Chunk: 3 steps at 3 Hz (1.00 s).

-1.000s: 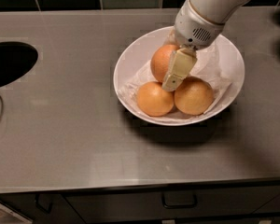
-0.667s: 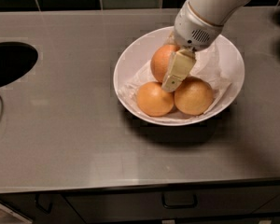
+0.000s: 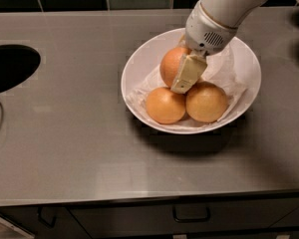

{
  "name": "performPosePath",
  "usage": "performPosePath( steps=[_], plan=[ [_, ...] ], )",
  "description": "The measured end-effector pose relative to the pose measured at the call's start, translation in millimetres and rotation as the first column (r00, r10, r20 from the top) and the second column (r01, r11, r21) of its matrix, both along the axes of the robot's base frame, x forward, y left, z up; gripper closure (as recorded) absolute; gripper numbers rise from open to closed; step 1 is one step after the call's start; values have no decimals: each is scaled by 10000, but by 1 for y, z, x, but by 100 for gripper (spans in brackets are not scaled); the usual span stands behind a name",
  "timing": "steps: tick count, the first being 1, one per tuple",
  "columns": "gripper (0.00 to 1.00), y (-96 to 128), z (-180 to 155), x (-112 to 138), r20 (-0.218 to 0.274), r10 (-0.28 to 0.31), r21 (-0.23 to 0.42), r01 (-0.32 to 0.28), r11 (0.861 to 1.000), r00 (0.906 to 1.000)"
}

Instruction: Pick orange from white bowl

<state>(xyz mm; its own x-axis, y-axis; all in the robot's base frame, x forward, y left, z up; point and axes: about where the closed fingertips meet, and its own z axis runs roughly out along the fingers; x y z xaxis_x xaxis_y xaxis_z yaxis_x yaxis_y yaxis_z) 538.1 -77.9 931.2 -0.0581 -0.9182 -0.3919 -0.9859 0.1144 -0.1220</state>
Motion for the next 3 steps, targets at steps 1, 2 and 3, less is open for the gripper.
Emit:
performPosePath(
  steps=[1, 2, 3],
  plan=[
    [90, 1, 2, 0, 48, 17, 43, -17, 10000, 10000],
    [100, 5, 22, -6, 529, 131, 173, -141, 9998, 9985],
    [100, 7, 43, -13, 1073, 216, 320, -252, 9992, 9940]
  ],
)
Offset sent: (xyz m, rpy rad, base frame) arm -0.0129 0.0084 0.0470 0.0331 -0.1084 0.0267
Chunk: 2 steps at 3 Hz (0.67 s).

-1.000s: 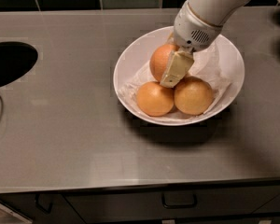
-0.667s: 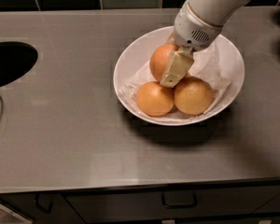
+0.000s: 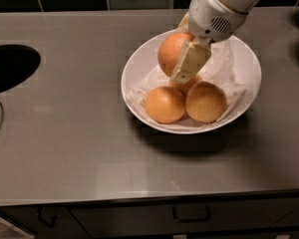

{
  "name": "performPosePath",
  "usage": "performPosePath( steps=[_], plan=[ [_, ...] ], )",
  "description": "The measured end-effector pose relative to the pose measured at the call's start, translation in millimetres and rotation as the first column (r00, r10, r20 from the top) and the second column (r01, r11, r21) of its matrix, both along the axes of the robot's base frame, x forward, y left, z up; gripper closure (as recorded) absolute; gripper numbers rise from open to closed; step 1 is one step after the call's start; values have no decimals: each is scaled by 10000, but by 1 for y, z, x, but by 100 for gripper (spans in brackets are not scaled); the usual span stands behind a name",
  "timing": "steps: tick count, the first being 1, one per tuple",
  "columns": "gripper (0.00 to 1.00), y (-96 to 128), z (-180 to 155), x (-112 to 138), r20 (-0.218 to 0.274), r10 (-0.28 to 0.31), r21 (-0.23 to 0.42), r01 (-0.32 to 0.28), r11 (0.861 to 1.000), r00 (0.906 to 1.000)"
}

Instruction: Pick orange from white bowl

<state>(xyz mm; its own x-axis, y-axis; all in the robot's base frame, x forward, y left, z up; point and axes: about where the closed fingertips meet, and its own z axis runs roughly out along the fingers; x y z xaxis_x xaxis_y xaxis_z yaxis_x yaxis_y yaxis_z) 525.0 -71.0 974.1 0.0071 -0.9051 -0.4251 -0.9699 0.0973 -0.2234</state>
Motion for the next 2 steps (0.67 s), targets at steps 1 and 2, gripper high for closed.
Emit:
performPosePath(
  steps=[1, 2],
  plan=[
    [100, -1, 20, -8, 607, 4, 266, -21, 9996, 9982],
    [100, -1, 20, -8, 624, -2, 272, -15, 9996, 9981]
  ],
)
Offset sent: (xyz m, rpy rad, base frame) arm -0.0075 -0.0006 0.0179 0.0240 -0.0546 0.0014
